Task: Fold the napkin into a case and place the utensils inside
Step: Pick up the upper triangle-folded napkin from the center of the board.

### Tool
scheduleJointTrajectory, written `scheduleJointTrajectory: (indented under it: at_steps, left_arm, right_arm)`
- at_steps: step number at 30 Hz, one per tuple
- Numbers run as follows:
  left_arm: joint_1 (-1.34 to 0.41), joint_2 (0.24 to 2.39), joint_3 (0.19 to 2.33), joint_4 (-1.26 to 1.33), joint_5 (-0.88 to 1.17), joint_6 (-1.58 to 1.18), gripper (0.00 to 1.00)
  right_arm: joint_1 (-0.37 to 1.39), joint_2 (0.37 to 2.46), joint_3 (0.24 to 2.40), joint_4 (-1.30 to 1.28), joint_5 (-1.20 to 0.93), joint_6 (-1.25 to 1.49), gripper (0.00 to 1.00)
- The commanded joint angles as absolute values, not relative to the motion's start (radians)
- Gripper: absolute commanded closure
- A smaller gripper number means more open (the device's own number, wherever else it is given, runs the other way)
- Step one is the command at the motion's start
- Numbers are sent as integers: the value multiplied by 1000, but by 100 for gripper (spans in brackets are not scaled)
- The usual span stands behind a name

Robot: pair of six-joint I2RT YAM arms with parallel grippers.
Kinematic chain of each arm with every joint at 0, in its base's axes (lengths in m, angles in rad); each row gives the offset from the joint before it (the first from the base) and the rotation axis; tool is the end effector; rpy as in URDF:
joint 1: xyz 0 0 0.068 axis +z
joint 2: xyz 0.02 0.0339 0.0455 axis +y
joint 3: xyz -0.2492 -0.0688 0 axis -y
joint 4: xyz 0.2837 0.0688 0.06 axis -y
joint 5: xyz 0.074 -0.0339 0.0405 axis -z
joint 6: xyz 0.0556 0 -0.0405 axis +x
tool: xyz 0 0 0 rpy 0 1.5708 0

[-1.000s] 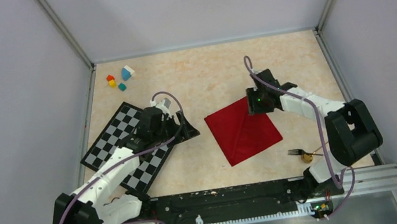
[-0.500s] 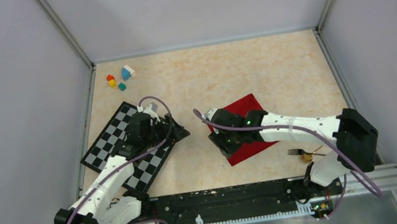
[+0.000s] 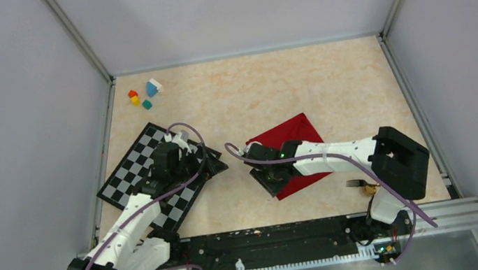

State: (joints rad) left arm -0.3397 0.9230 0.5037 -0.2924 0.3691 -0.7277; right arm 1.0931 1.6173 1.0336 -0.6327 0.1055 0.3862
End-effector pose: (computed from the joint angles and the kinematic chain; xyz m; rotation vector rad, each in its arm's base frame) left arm 0.2276 -0.1017 0.1693 -0.2626 2.4060 -0.9495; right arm 0.1644 0.3048 0.1349 -0.9445 2.6366 0.2288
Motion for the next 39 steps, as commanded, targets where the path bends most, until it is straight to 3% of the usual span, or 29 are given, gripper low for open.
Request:
scheduleJointTrajectory:
  at_steps: [1,7,13,16,22,30,39]
  left_arm:
    - [-331,912,500,-252,390,-723,14]
    - [-327,922,493,-241,396,-722,14]
    - [-321,923,491,-240,399,-714,14]
    - [-318,929,490,-242,400,-710,14]
    - [-315,953,478,-216,430,-716,13]
    - [-347,1190,463,86,674,-913,12]
    - [-504,1455,479,423,429,-1332,12]
  right_arm:
    - [1113,1637,1039,-619,150,406,64]
    - [1129,1685,1032,-623,183,410,56]
    - [1144,1730,1017,-621,227,420,57]
    - [1145,1743,997,-611,254,425,64]
    - [1145,1698,955,-580,343,433,100]
    - [1144,1534,894,-459,276,393,100]
    - [1144,1430,814,-378,238,407,100]
